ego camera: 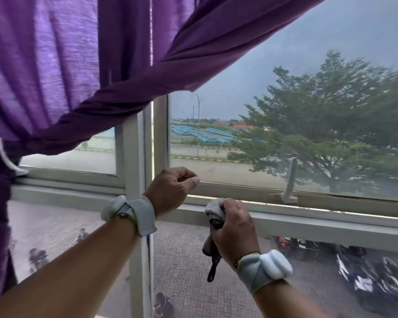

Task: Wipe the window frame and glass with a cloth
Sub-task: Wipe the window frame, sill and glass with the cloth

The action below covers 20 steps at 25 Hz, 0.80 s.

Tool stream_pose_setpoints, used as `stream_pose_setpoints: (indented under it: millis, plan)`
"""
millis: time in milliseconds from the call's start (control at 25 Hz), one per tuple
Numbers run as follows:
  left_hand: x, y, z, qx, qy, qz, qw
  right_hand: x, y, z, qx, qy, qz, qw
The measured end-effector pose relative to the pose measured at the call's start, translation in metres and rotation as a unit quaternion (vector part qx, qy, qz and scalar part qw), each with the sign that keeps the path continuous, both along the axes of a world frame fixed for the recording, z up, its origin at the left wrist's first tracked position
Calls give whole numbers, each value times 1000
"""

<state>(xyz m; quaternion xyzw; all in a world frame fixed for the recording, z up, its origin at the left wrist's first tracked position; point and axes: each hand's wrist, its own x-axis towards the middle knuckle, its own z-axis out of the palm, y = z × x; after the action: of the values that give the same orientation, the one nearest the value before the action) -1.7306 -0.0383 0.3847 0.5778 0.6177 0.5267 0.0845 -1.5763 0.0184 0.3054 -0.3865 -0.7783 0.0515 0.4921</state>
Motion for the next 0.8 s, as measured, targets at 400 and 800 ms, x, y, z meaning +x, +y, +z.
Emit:
stream_pose_setpoints:
  millis: [400,800]
  plan:
    - [-58,-34,10,-5,16,65,998,-108,-30,-3,-6,-17,96,995]
    - [-70,-69,-50,37,-58,180,981,-141,-42,19,-100,-21,138,985]
